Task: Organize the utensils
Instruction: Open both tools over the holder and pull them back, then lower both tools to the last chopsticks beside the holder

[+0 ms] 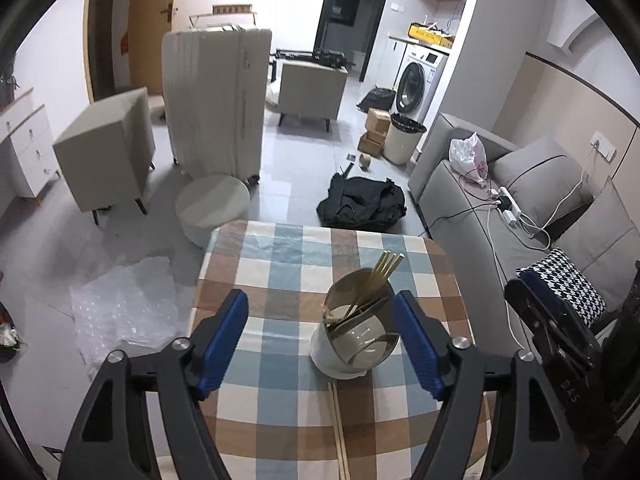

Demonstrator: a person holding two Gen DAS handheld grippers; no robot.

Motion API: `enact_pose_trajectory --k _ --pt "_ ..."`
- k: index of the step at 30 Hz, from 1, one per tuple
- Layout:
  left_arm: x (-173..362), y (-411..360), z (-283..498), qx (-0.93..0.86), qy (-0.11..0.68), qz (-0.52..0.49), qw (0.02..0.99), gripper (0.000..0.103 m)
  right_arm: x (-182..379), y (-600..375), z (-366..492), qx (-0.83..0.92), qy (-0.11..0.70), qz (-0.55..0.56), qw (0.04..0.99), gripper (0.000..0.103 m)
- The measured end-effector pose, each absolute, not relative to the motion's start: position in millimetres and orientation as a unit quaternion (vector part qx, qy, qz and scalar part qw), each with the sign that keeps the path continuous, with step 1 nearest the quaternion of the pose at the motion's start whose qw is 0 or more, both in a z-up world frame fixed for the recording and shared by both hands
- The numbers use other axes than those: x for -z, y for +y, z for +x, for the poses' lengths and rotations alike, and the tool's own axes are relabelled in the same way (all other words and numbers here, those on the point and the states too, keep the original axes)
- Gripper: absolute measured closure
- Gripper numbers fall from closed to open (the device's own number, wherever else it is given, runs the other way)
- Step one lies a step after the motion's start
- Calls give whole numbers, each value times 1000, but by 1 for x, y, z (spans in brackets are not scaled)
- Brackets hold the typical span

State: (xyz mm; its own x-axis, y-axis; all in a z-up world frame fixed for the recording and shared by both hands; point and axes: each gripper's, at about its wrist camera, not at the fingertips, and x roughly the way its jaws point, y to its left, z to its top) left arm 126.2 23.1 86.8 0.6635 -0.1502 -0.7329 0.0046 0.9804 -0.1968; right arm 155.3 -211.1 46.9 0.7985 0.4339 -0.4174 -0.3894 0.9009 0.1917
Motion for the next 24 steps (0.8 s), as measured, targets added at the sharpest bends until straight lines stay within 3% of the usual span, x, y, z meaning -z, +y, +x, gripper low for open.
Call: enact_pose_trajectory --k 11,17,24 --pt "-85 19 92 21 363 -71 929 16 -56 -210 98 -227 213 40 950 19" --pt "-61 18 78 23 352 -70 933 15 -41 -206 80 -227 220 28 948 8" --pt "-22 31 62 -11 335 -111 936 15 0 -203 73 -221 266 19 938 7"
